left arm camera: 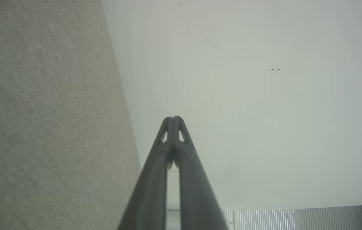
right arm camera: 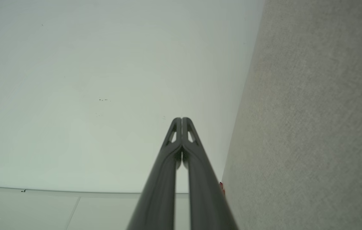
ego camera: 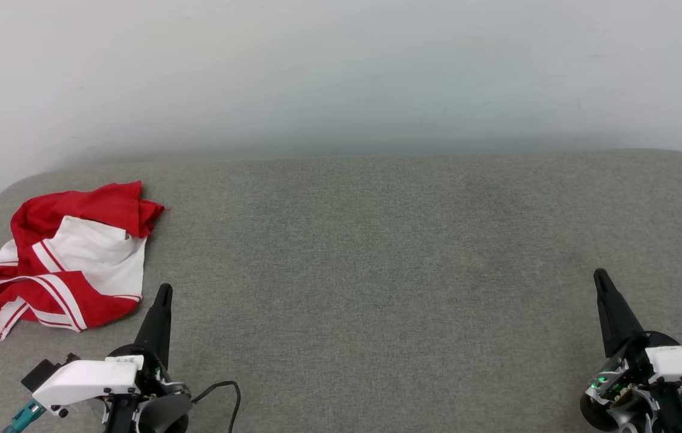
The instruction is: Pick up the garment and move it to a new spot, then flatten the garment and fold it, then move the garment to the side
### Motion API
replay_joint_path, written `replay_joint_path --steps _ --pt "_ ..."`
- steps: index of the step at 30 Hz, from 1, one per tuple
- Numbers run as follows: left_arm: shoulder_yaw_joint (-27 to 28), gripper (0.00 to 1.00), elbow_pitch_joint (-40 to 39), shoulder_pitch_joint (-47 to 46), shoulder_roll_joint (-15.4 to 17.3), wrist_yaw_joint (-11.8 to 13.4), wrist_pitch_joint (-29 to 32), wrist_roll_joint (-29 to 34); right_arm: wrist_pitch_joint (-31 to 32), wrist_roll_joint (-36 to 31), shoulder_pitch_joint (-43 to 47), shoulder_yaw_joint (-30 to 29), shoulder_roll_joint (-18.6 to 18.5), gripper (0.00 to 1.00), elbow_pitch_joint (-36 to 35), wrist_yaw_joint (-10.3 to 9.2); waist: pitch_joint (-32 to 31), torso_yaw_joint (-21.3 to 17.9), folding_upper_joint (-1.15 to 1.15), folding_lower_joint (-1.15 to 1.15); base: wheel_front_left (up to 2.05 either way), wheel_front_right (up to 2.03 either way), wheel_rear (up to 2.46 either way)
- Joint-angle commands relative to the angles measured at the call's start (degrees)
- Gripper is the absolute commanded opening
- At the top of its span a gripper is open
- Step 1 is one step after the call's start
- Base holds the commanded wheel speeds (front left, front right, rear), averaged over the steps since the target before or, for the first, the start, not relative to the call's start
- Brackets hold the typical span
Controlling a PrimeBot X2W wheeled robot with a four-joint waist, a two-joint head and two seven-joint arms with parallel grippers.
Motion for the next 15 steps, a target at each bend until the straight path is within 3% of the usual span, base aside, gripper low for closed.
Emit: replay_joint_path --steps 1,15 --pt "0.17 0.0 0.06 -0.54 -0.07 -0.17 0.14 0.21 0.02 -0.27 -0.66 0.02 0.23 0.0 0.08 -0.01 0.0 0.0 0.0 0.0 0.0 0.0 0.0" --pt "0.15 0.0 0.06 -0.54 -0.07 -0.17 0.13 0.19 0.01 -0.26 -0.66 0.02 0.23 0.0 0.07 -0.01 0.0 0.0 0.0 0.0 0.0 0.0 0.0"
